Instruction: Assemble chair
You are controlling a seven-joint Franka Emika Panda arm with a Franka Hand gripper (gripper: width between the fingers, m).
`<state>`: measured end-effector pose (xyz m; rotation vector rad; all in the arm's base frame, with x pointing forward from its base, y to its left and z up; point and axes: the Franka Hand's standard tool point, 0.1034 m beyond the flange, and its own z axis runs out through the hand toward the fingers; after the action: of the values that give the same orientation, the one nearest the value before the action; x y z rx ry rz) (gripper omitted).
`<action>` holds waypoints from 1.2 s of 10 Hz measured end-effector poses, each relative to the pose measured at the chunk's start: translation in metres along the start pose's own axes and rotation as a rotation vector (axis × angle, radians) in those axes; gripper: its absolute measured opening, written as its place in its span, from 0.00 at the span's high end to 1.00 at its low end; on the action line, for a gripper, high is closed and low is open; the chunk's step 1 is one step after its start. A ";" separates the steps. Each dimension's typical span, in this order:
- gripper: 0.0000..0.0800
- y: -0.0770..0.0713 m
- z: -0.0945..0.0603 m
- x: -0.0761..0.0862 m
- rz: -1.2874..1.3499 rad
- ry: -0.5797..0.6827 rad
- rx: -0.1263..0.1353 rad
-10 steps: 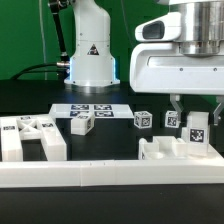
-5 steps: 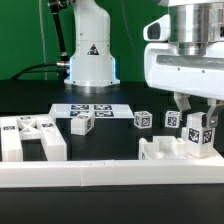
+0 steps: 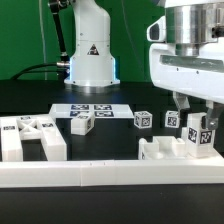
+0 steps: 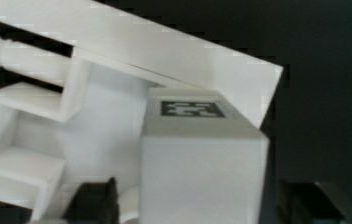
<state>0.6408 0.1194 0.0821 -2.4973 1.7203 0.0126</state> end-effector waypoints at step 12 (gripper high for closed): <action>0.19 -0.002 0.001 -0.010 -1.071 0.019 -0.027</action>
Offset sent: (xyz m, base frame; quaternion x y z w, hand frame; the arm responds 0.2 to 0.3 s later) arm 0.0000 0.0000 0.0000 0.0000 0.0000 -0.1938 0.9810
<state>0.6388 0.1293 0.0822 -3.0672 0.2095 -0.0754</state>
